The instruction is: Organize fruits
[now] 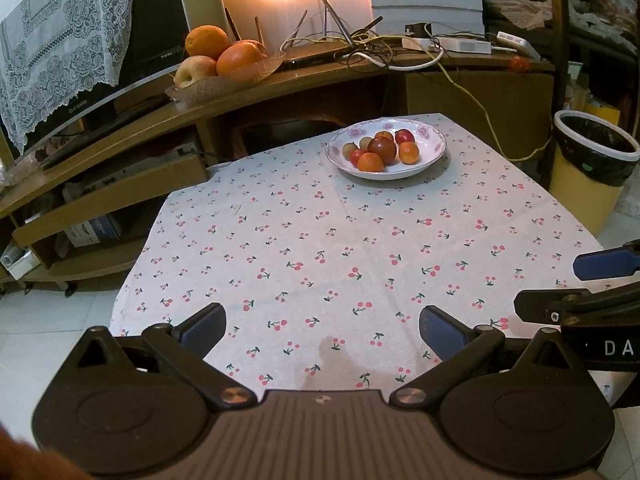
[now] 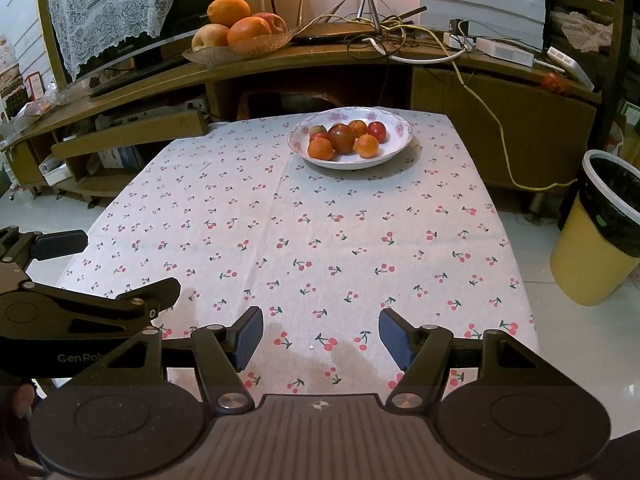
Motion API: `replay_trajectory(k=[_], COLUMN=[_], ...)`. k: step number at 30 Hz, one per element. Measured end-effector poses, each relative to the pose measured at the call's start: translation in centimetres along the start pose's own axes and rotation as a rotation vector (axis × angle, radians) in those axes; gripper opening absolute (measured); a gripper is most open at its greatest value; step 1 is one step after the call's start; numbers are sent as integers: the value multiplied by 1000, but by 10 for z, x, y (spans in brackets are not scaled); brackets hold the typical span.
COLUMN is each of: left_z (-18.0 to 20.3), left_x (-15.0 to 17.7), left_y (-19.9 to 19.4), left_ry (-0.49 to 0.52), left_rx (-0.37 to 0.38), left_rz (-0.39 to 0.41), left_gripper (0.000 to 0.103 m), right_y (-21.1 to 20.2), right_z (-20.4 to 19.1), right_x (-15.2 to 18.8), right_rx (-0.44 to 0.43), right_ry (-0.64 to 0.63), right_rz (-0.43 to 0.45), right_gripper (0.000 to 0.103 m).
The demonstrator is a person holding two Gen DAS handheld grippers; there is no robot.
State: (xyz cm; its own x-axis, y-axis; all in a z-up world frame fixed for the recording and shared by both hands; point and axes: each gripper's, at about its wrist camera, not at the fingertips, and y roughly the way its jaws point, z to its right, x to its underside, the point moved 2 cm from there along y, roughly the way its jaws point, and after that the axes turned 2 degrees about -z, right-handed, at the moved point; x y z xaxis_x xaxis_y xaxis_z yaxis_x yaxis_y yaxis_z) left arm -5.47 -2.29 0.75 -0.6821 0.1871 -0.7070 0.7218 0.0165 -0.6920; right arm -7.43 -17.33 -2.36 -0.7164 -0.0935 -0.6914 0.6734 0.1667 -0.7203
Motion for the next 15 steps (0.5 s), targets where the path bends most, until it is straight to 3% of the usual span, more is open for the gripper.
replay_trajectory(k=[15], left_z=[1], left_x=[0], left_y=[1], left_ry=[1], left_rx=[0], left_rz=[-6], left_gripper=[103], right_y=[2], right_z=[-1], right_x=[3], right_rx=[1], right_ry=[1], right_rz=[-4], right_gripper=[65])
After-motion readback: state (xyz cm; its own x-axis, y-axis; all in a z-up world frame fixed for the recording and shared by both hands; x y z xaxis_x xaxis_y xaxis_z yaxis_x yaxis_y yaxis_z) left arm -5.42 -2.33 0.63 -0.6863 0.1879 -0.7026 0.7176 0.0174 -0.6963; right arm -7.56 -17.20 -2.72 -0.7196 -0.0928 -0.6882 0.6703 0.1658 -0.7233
